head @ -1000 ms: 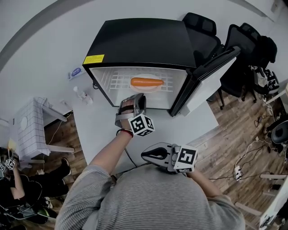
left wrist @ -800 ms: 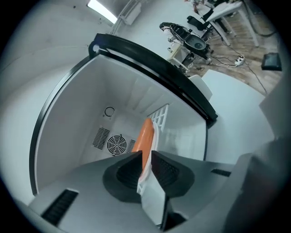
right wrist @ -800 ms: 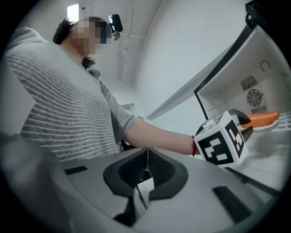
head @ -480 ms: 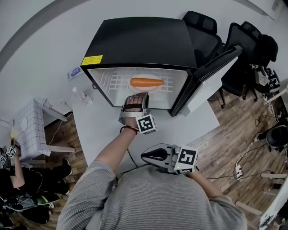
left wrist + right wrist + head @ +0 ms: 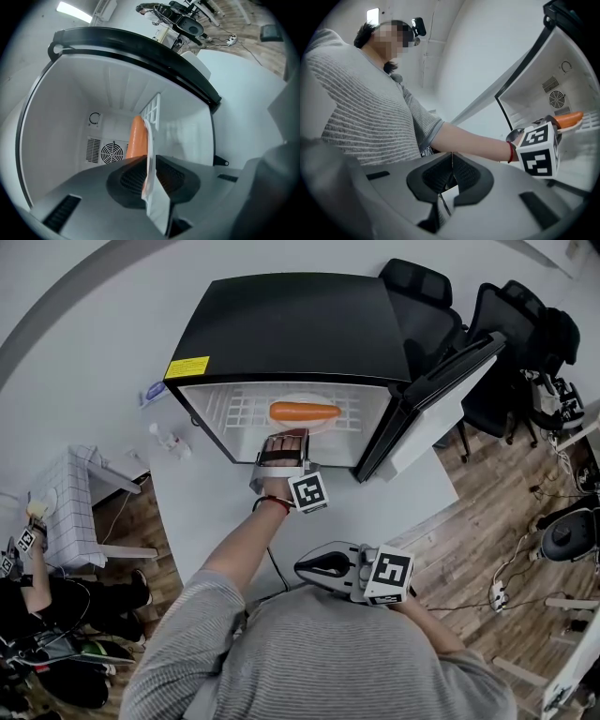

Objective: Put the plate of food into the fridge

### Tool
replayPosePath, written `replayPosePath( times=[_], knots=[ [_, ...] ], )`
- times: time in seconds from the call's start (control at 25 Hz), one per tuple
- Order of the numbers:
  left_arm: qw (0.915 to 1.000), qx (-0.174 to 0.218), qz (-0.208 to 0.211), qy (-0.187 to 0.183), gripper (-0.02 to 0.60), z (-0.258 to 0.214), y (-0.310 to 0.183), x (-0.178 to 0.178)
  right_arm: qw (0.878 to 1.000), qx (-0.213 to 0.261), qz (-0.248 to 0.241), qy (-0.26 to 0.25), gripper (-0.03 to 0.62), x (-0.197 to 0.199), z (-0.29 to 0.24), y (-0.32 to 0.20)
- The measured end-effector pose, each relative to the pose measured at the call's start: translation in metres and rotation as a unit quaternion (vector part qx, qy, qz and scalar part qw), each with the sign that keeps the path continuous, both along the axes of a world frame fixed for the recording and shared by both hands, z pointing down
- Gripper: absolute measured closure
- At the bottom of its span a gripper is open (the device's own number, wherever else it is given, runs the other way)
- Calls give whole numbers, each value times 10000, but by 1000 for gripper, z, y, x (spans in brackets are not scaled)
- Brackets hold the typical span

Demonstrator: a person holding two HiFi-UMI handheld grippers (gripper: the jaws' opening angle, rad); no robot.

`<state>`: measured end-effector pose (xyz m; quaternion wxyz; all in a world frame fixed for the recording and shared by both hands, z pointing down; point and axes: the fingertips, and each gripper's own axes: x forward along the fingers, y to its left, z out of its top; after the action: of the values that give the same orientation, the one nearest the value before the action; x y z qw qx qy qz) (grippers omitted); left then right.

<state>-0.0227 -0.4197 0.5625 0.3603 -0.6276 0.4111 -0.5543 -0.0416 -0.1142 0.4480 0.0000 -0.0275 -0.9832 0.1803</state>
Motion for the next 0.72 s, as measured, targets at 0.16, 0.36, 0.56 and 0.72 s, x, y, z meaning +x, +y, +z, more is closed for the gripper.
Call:
replayPosePath(
  times=[0.16, 0.36, 0.56, 0.72],
  knots=[
    [9999, 114, 89, -43, 554, -10, -1, 3, 10000, -9, 52, -9, 579, 1, 0, -4],
    [9998, -62, 31, 163, 555, -6, -2, 7, 10000, -42, 41, 12, 579, 1, 2, -5],
    [9997, -130, -110, -152, 555, 1, -14, 0, 10000, -89, 10, 27, 579, -1, 4, -6],
    [9991, -168, -160, -349, 555, 1, -24, -4, 9999, -112, 13, 42, 579, -1, 5, -6]
  ],
)
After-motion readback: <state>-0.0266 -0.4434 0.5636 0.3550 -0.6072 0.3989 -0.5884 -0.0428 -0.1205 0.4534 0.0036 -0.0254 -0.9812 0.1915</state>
